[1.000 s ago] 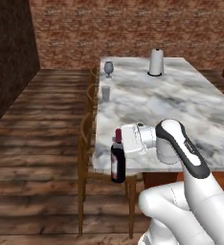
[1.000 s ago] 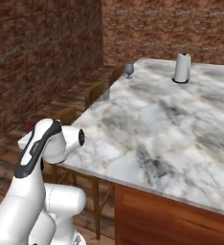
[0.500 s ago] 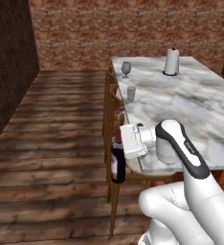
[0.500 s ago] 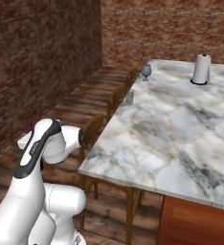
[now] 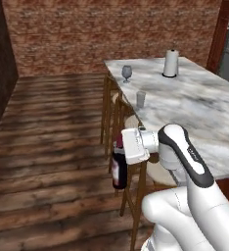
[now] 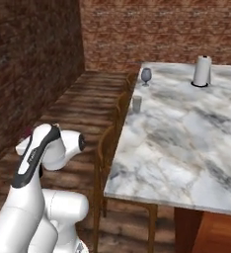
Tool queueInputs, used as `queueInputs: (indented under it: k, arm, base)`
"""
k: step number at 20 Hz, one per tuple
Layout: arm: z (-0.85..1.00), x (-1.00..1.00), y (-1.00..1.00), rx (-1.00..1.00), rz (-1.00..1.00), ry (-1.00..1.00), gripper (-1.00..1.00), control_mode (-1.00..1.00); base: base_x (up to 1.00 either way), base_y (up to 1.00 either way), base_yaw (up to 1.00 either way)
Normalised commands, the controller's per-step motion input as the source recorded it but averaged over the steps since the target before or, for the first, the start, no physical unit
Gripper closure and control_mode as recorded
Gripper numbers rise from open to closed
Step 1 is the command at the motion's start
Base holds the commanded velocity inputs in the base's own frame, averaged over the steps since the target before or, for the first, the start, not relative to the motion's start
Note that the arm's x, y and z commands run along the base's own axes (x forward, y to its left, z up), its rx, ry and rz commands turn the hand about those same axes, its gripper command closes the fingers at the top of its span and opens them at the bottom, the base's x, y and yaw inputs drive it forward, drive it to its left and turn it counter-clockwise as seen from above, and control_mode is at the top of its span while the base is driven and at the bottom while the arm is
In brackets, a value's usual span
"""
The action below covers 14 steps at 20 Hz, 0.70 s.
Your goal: There is a wine glass and glass cup on the dining counter. Place the wine bottle next to the wine glass and the juice bottle next to the glass cup.
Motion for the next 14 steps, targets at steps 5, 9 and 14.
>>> queueInputs:
  k: [5, 9, 14]
  arm:
    - [0.0, 0.0, 0.0, 0.0, 0.0, 0.0, 1.0, 1.0]
    - [0.0, 0.0, 0.0, 0.0, 0.0, 0.0, 1.0, 1.0]
    - [0.0, 0.0, 0.0, 0.0, 0.0, 0.0, 1.0, 1.0]
  base:
    - [0.61, 0.41, -0.46]
    - [0.6, 0.41, -0.46]
    - [0.42, 0.53, -0.4]
